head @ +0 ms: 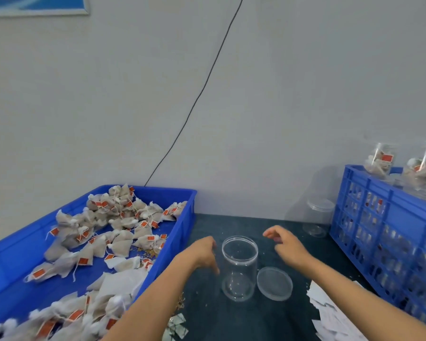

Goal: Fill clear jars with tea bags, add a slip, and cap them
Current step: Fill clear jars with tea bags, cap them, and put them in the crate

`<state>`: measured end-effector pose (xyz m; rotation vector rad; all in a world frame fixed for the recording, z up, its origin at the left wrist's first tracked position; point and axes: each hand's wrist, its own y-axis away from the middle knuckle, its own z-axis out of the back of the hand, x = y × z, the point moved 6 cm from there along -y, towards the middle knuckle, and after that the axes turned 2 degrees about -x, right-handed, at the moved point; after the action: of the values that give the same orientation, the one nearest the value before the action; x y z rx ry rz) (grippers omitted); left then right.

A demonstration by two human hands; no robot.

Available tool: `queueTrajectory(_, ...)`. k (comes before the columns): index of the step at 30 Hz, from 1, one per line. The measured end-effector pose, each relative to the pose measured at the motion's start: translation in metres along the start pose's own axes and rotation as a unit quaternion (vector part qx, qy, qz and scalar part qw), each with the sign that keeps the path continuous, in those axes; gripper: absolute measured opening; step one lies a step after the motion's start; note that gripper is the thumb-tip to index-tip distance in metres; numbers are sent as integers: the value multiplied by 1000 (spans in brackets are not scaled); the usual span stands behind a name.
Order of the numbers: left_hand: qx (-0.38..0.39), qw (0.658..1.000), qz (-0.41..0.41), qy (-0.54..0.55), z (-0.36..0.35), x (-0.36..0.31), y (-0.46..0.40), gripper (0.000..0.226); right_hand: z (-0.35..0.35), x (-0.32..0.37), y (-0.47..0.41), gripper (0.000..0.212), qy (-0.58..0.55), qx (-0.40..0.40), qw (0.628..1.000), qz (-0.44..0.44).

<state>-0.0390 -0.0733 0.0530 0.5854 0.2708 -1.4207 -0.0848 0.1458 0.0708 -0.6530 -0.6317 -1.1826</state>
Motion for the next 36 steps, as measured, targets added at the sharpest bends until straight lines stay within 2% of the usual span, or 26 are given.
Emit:
queueTrajectory(3,-55,998,-30,1,47,-8,10,53,10,60,-17,44,-92,-39,994,39)
queueTrajectory(6,-131,991,-36,19,97,11,24,40,-6,118,-25,40,-167,5,984,68)
queueTrajectory(11,-206,976,64,30,138,106,34,31,-73,182,-20,37,-154,102,977,104)
queueTrajectory(17,-205,956,210,-31,143,231,42,30,-157,208,-32,35,-103,162,975,116)
queueTrajectory(19,-218,944,243,-43,143,261,44,43,-182,210,-40,32,-80,173,975,112)
queueTrajectory(21,-245,934,251,-69,143,282,41,60,-206,211,-49,30,-58,189,974,107)
queueTrajectory(23,-239,930,250,-123,143,294,32,70,-230,212,-59,29,-16,208,972,109)
queueTrajectory(27,-147,934,231,-231,136,312,7,90,-273,217,-83,30,82,265,954,117)
queueTrajectory(30,-111,936,224,-250,131,327,-9,97,-301,222,-101,38,144,279,941,123)
queueTrajectory(33,-118,938,197,-260,130,332,-21,88,-327,227,-118,48,178,282,935,123)
queueTrajectory(36,-151,952,156,-214,130,330,-27,61,-350,233,-126,68,210,299,920,142)
